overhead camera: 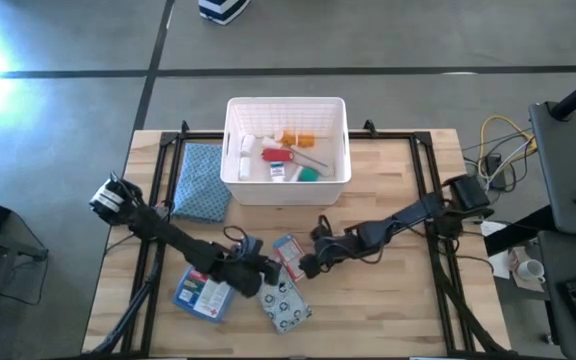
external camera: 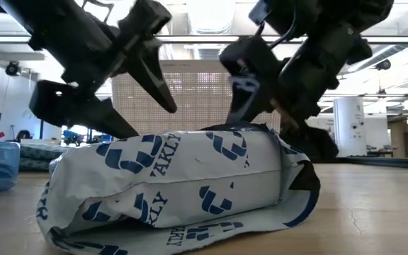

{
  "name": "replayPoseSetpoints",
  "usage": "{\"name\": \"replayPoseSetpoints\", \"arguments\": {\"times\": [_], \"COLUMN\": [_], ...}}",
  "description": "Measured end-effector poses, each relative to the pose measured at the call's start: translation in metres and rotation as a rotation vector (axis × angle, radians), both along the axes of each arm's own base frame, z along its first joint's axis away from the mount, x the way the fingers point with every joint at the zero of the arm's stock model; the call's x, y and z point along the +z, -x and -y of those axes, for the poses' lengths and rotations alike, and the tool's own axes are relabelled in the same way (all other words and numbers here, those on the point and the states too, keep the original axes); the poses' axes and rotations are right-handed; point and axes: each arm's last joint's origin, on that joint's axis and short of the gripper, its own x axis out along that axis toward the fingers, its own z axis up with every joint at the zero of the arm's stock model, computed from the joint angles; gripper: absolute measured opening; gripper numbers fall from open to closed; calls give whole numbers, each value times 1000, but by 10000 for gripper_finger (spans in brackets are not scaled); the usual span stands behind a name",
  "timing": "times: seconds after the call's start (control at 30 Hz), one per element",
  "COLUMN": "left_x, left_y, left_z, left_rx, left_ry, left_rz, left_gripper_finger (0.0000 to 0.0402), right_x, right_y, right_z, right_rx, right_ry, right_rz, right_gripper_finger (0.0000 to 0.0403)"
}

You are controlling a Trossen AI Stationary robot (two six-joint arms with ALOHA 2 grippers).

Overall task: Pick & place medical supplies in basket/bin
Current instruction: Put the red medicine box in the white bin

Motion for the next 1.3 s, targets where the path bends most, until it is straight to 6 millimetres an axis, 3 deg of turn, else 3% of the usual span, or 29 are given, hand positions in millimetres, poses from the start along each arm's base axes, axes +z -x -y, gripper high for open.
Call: {"name": "replayPoseSetpoints", "arguments": {"times": [0.23,0.37,0.67,0.77,1.1,1.3], "left_x": [-13,-25,-33,-34,-34,-34], "left_y": [-3,-1,4,4,4,4], "left_z": [-17,-18,-21,-21,-20,-20], "left_rx": [-10,-23,-24,-24,-26,-28], "left_ry": [71,77,79,78,82,85], "left_rz": [-69,-115,-119,-118,-109,-105], "left_gripper_finger": [274,274,270,263,246,246], "right_x": [-5,-4,-10,-11,-13,-12], "right_y": [-23,-35,-63,-69,-67,-68], "right_z": [-1,-2,-10,-12,-7,-6], "right_rx": [28,73,179,193,202,201], "right_ry": [27,27,-30,-27,-4,5], "right_rz": [17,35,45,43,6,15], "right_gripper_finger": [329,327,320,290,129,54]}}
